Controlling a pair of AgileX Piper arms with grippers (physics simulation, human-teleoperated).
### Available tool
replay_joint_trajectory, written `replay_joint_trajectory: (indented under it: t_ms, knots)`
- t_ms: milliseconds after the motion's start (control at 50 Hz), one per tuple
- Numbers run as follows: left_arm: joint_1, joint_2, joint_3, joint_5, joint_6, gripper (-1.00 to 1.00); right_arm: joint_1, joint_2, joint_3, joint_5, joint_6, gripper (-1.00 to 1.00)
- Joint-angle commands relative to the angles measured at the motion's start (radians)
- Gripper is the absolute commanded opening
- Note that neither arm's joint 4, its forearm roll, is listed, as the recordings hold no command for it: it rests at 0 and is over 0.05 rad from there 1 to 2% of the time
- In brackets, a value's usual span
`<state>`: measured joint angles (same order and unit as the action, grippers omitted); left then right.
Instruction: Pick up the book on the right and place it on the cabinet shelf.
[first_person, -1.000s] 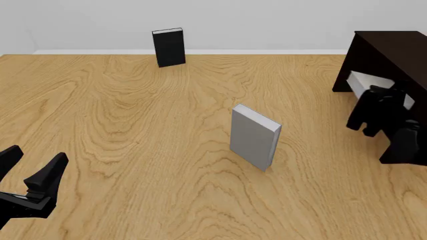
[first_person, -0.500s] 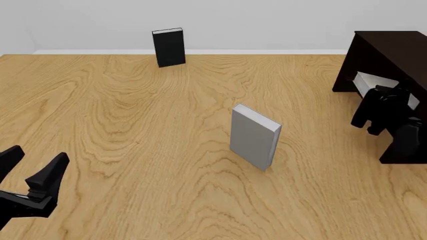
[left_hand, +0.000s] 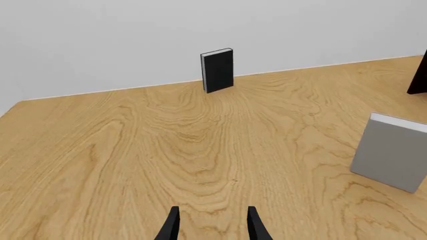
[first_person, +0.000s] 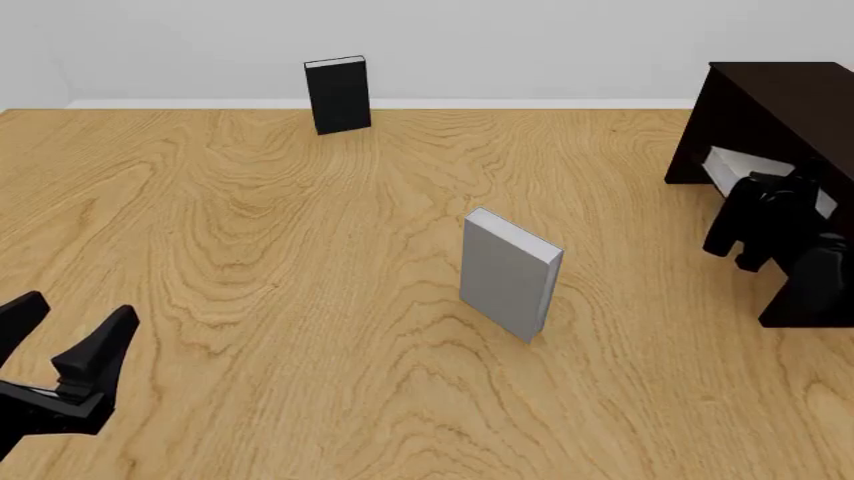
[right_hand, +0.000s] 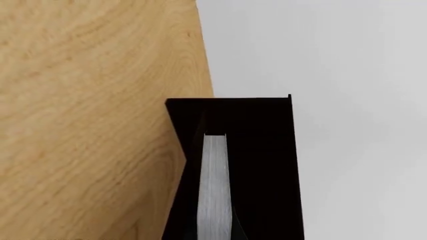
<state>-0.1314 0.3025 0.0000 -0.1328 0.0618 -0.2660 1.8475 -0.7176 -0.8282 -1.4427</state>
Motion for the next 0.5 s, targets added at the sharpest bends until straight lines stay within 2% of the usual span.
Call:
replay_joint_trajectory:
  t_ms: [20,220,240,500]
  knots:
    - [-0.003,0.017,0.000,-0.017,0.000,1.00,-0.041,0.043,-0.075,0.058,0.049,-1.00]
    - [-0.001,0.008,0.000,-0.010,-0.002,1.00,-0.036,0.039,-0.079,0.090,0.061,-1.00]
    - [-0.002,0.005,0.000,-0.008,-0.002,1.00,-0.036,0.037,-0.080,0.096,0.066,1.00]
    - [-0.001,0.011,0.000,-0.013,0.000,1.00,-0.026,0.039,-0.075,0.110,0.075,1.00]
